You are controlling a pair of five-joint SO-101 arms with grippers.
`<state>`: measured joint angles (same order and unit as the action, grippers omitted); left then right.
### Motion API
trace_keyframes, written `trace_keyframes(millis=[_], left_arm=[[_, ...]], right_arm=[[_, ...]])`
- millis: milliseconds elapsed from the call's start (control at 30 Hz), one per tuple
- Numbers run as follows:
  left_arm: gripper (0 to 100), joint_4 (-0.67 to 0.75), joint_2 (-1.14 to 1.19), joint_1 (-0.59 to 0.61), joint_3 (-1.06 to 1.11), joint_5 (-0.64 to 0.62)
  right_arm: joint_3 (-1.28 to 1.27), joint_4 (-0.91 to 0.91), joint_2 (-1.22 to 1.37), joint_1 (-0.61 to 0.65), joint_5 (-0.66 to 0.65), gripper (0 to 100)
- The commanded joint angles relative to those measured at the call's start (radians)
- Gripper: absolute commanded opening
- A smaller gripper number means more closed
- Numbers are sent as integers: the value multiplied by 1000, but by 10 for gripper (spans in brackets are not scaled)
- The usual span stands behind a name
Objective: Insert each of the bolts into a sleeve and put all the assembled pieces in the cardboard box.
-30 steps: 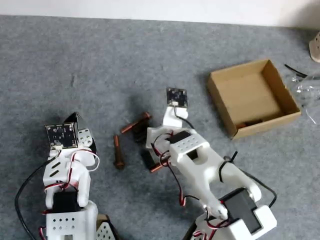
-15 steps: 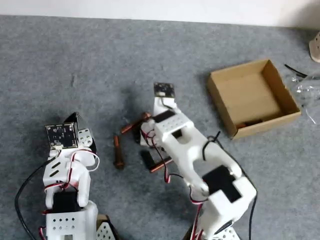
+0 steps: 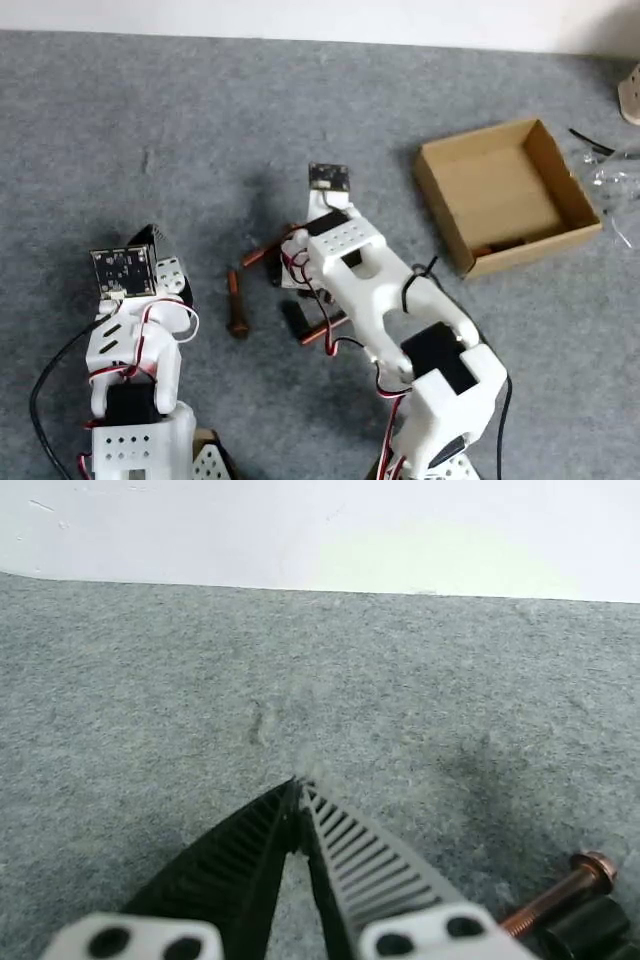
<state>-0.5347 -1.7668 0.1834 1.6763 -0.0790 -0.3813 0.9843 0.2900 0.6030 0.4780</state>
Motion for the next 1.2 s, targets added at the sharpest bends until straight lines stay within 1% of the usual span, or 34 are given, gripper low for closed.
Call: trace_keyframes(millis=[0, 100, 233, 367, 1167], left_arm=[[5, 21, -5, -15, 2, -2], [5, 21, -5, -15, 2, -2], [5, 21, -5, -15, 4, 0], [5, 21, -5, -15, 4, 0], [17, 21, -5, -15, 5, 0]], right_arm=[[-8, 39, 39, -30, -12, 85], [-7, 38, 39, -30, -12, 84], [-8, -7, 59, -36, -9, 84], [-5, 16, 81, -39, -8, 84], [-5, 18, 84, -41, -9, 84]])
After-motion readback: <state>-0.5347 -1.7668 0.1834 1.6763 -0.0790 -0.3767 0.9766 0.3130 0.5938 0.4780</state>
